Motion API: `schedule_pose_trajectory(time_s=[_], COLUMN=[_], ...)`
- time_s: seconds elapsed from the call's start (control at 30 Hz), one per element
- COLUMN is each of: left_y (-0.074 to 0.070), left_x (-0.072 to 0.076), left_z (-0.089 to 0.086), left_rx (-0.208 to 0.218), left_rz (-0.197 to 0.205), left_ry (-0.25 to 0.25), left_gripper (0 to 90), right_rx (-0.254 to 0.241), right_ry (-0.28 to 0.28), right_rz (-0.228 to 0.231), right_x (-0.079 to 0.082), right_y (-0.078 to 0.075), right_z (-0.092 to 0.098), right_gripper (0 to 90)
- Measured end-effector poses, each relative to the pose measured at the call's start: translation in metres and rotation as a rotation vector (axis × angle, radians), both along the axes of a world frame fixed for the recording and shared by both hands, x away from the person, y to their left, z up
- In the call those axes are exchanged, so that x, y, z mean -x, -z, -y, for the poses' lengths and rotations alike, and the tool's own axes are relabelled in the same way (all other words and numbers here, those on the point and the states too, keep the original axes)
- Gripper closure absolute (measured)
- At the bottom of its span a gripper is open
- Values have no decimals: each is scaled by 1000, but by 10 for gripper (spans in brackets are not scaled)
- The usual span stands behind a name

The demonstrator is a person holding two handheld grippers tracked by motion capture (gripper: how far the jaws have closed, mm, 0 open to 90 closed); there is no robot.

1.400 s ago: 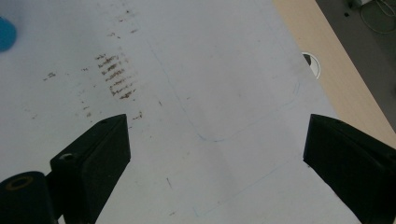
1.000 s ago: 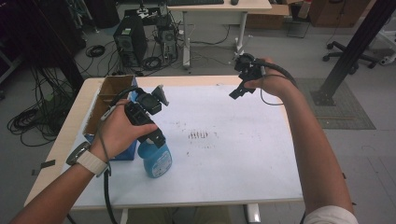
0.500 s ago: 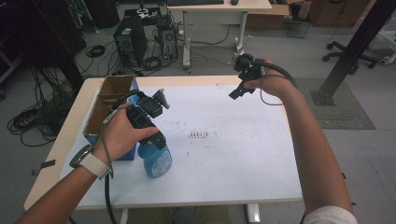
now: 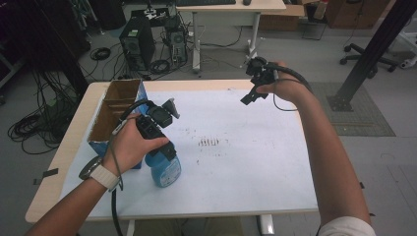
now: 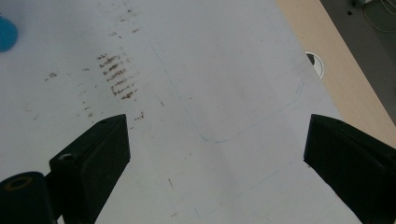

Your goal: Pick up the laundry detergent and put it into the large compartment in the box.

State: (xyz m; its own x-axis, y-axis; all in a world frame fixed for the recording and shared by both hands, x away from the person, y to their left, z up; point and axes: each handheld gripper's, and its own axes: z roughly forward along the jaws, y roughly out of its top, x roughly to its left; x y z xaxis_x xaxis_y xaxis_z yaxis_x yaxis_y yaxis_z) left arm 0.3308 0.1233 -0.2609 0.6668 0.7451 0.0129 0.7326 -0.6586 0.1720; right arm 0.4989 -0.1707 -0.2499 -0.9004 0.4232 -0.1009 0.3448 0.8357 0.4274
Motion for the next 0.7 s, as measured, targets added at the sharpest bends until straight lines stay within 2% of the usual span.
schedule_pose_trajectory(time_s=[0.7], left_y=[15], left_x=[-1], left_z=[-1], left_rx=[6], left_rz=[-6], left_ry=[-9], left_gripper=[77], right_rx=[1], right_ry=[-5], right_rz=[-3], right_x=[-1], right_y=[2], right_z=[-2], right_gripper=[72])
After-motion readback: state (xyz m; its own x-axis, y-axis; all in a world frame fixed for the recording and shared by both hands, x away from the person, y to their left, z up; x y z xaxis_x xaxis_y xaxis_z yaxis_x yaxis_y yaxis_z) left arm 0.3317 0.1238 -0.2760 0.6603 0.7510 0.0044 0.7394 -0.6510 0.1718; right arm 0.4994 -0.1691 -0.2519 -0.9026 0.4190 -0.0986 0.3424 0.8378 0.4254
